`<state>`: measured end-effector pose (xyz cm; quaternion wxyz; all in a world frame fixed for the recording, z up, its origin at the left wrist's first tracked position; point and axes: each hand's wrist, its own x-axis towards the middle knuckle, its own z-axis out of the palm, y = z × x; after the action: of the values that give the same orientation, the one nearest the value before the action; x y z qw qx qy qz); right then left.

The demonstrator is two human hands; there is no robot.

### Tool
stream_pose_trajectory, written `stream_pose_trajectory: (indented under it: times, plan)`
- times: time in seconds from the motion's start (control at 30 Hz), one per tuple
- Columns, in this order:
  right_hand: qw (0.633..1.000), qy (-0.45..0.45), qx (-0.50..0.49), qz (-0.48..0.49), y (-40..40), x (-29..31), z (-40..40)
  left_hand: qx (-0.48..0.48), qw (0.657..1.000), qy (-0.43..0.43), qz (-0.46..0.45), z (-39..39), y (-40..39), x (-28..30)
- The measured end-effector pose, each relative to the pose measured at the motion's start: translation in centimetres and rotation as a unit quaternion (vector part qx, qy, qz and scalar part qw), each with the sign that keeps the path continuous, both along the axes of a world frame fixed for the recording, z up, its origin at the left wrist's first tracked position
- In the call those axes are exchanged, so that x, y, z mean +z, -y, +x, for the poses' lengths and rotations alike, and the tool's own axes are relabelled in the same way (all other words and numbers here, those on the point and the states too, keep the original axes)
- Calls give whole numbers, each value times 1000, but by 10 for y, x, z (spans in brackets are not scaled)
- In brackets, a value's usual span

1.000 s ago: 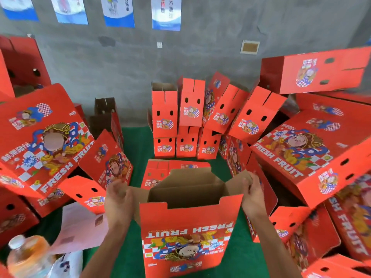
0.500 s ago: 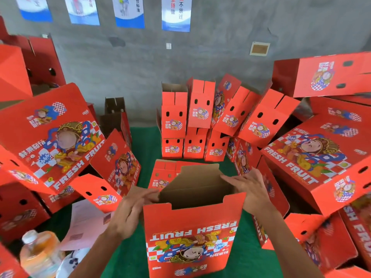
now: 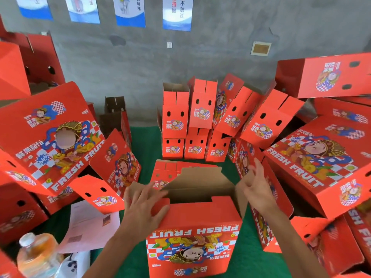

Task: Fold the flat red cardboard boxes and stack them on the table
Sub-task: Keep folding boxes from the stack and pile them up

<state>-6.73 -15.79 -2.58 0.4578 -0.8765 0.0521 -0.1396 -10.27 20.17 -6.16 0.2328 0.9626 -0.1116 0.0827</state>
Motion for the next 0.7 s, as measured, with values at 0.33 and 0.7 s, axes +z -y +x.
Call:
stream_pose_trajectory:
  times: [0.33,0.7]
  plan:
    - [974,64,90,200,-15,-29,-21,30,969,-30,242,14,33,-4]
    - [968,-5,201,-153,-17,-46,-18,104,960,221,-137,9,47,-5]
